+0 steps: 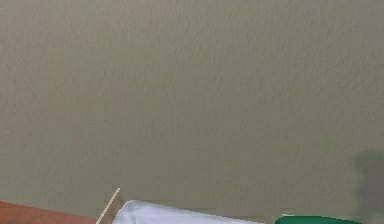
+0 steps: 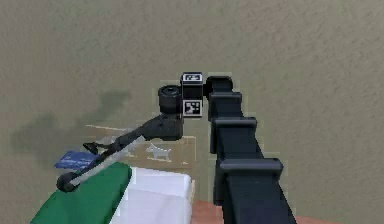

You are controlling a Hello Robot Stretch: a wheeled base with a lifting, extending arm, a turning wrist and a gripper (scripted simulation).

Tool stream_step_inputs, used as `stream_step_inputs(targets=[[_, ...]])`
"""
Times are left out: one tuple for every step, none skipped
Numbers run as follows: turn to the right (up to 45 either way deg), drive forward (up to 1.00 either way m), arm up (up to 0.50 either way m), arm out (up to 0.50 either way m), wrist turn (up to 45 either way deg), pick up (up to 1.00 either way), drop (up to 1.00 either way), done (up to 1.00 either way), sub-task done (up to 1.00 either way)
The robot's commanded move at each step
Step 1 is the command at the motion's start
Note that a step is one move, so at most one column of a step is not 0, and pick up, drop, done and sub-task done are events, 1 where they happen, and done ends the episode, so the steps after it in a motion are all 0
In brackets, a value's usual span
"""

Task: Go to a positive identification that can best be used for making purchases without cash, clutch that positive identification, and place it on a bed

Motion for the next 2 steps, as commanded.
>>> stream_step_inputs(targets=[[0.0, 0.00, -0.40, 0.00, 0.0, 0.00, 0.00, 0.00, 0.00], [0.0, 0.00, -0.32, 0.00, 0.0, 0.00, 0.00, 0.00, 0.00]])
